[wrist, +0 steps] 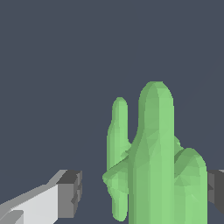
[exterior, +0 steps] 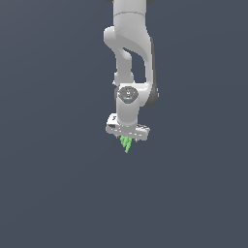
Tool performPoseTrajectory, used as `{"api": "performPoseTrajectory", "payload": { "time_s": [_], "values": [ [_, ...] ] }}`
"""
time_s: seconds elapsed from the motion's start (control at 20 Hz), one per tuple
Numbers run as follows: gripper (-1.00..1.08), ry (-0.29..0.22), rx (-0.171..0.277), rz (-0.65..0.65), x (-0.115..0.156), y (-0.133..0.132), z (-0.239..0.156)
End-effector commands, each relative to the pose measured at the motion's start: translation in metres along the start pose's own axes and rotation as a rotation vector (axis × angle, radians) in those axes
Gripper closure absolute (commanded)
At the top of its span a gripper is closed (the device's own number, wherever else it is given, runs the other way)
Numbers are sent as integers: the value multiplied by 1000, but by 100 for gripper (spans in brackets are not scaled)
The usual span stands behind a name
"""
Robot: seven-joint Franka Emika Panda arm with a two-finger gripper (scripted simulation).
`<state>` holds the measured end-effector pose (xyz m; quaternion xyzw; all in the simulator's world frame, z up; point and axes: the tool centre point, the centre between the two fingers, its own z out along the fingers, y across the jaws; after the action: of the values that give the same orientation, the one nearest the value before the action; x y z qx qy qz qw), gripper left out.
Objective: Pick up the object and move it to a goal position.
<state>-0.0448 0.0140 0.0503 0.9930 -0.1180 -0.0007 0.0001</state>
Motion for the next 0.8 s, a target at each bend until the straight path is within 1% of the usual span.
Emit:
{"api": "performPoseTrajectory", "payload": {
  "time_s": [0.0,0.55,0.75],
  "values": [
    [108,1,0,0,1,0,1],
    [108,3,1,-1,1,-1,0],
    [108,26,10,-6,9,-9,-7]
  ]
}}
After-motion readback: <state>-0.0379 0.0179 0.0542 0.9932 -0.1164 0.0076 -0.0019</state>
